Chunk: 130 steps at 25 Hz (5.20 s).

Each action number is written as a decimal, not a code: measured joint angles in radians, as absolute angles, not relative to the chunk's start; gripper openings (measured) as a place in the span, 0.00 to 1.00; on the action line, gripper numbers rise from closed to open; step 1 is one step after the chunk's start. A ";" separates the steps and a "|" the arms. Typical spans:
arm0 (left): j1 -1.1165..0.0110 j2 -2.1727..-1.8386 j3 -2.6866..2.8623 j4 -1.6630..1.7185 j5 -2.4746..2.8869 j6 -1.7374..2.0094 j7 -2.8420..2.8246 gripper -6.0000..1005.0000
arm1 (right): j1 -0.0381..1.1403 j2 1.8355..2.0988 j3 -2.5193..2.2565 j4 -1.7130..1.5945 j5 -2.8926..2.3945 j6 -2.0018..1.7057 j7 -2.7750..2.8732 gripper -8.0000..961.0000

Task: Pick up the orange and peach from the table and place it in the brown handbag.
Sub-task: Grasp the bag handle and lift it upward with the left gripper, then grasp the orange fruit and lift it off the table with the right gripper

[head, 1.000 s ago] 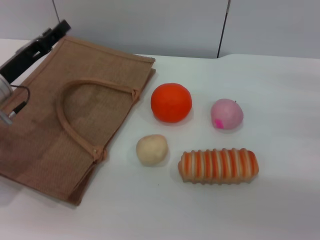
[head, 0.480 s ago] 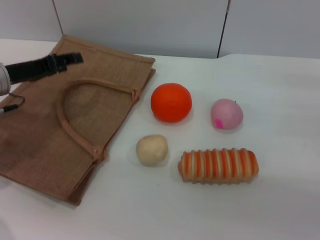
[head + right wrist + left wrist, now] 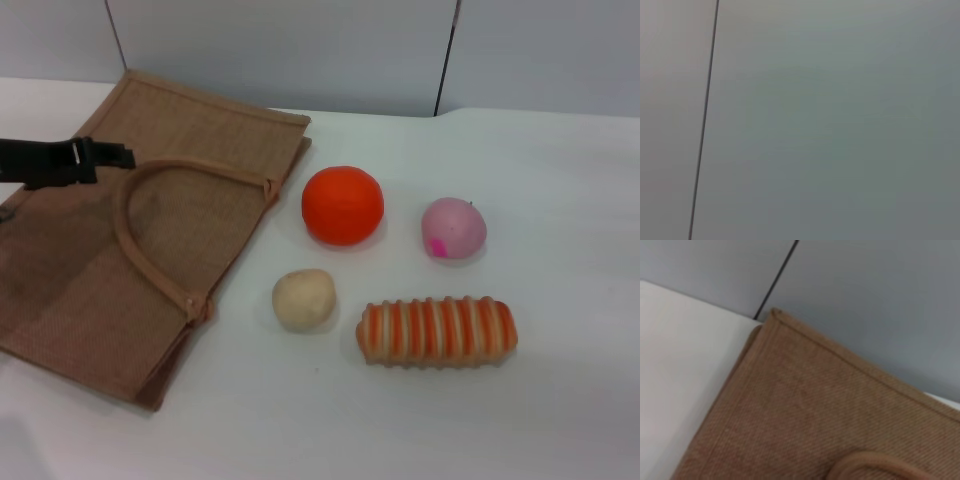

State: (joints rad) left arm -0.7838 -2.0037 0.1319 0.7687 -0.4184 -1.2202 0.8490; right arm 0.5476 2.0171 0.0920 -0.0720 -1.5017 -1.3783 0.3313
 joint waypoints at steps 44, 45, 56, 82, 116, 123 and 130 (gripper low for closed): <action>-0.816 -2.028 0.437 0.625 -0.319 -0.924 0.821 0.41 | 0.548 2.017 0.094 -0.071 -1.502 -1.382 0.331 0.89; -0.815 -2.029 0.435 0.627 -0.324 -0.924 0.822 0.41 | 0.547 2.017 0.094 -0.071 -1.502 -1.381 0.331 0.89; -0.779 -2.030 0.436 0.657 -0.456 -0.960 0.882 0.26 | 0.545 2.017 0.095 -0.074 -1.501 -1.380 0.331 0.89; -0.630 -2.019 0.342 0.524 -1.398 -1.372 1.528 0.11 | 0.722 1.999 -0.115 -0.217 -2.037 -1.244 0.738 0.86; -0.641 -2.025 0.230 0.463 -1.461 -1.592 1.620 0.12 | 1.056 2.024 -0.137 0.082 -2.449 -0.678 0.795 0.81; -0.645 -2.025 0.230 0.463 -1.461 -1.592 1.620 0.12 | 1.060 2.026 -0.138 0.094 -2.449 -0.668 0.790 0.80; -0.640 -2.025 0.230 0.463 -1.460 -1.591 1.620 0.12 | 1.060 2.026 -0.140 0.103 -2.450 -0.667 0.788 0.66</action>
State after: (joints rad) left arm -0.6396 -2.0248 0.2300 0.4632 -1.4605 -1.5910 1.6199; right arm 1.0600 2.0264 -0.1397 0.1031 -2.4504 -0.6667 0.7885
